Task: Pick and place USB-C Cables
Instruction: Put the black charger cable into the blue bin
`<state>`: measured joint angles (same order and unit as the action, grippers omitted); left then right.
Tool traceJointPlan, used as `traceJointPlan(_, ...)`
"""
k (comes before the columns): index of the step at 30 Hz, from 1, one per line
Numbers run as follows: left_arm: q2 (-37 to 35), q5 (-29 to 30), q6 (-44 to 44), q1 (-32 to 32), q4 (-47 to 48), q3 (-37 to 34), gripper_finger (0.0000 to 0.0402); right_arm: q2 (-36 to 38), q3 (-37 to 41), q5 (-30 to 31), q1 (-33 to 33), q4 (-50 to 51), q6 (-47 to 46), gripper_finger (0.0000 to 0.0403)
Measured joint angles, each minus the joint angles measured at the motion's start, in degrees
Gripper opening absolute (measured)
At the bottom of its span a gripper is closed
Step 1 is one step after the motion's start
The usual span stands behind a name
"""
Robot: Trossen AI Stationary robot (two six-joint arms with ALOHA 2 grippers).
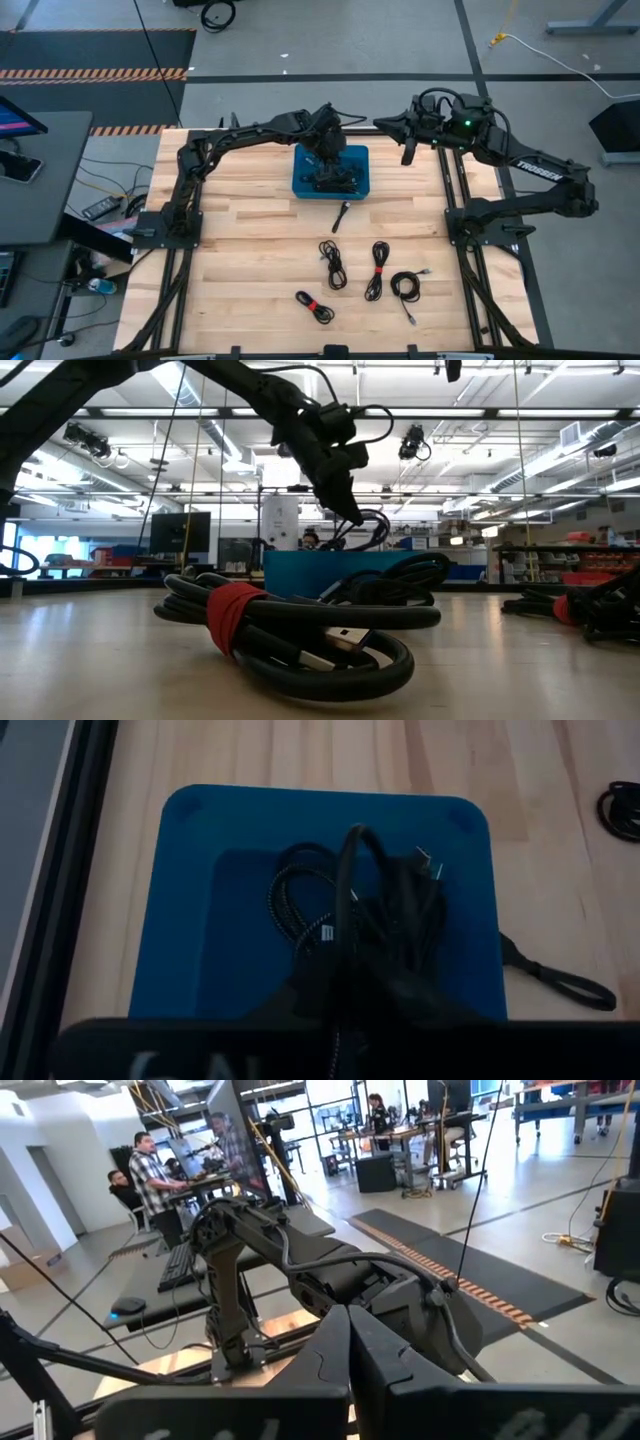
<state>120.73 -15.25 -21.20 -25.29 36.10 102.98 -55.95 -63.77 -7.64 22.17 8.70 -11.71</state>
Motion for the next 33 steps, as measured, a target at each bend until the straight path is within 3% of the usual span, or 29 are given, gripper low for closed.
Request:
traceJointPlan(6,-0.3,0.0,1.4,0.2,-0.1,0.5,0.0064,0.9,0.0,0.0,0.0,0.0,1.2,0.0)
traceJointPlan(10,-0.4,0.0,2.6,0.2,1.9,5.4,0.0072,0.9,0.0,0.0,0.0,0.2,1.4,0.0)
traceJointPlan(17,-0.5,0.0,2.7,0.2,9.6,21.4,0.0093,0.9,0.0,-1.0,0.0,0.4,2.5,0.0)
traceJointPlan(21,-0.7,0.0,7.1,0.3,21.2,32.1,0.01,1.2,0.0,-1.6,0.1,0.5,3.2,0.0001)
traceJointPlan(27,-7.6,0.6,18.3,2.8,37.1,25.7,0.01,3.0,0.0,-1.8,0.2,-1.1,7.9,0.0017)
traceJointPlan(33,-8.3,9.6,29.8,9.6,50.5,21.9,0.0101,4.5,0.0,-2.6,0.2,-4.2,10.4,0.0018)
